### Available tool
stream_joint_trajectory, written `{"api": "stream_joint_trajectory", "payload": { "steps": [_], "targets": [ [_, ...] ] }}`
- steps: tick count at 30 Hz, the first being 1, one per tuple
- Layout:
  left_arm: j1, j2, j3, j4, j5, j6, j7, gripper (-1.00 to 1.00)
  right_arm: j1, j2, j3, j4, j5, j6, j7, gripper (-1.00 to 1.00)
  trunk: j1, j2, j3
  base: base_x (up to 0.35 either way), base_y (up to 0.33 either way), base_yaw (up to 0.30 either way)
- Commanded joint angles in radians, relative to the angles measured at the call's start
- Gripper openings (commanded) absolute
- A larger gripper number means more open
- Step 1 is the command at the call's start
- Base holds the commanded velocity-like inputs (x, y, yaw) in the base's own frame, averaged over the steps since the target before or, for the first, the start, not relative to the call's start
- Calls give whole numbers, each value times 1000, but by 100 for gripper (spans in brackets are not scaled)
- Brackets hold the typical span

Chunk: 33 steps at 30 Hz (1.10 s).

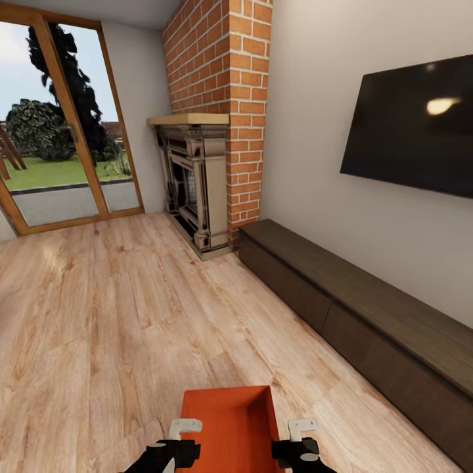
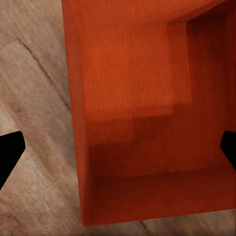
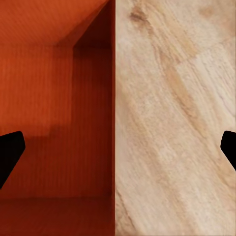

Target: Move the two storage containers from the living room to the garage. In the garage, place one container on the floor and stack the other container on top of it (either order is fine).

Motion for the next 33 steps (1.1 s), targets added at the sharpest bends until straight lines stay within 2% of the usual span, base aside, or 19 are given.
{"api": "stream_joint_trajectory", "payload": {
  "steps": [1, 21, 33],
  "targets": [
    [0, 0, 1, -2, -2, 6, 3, 100, -1, 0, 8, 0, -11, -1, -5, 100, 4, -8, -4, 0, 0, 0],
    [0, 1, 4, -2, -2, 6, 3, 100, -1, 0, 8, 0, -11, -5, -9, 100, 80, -148, -92, 0, 0, 0],
    [0, 1, 5, -2, -2, 6, 3, 100, -1, 0, 8, 0, -11, -6, -8, 100, 80, -148, -109, 0, 0, 0]
  ]
}}
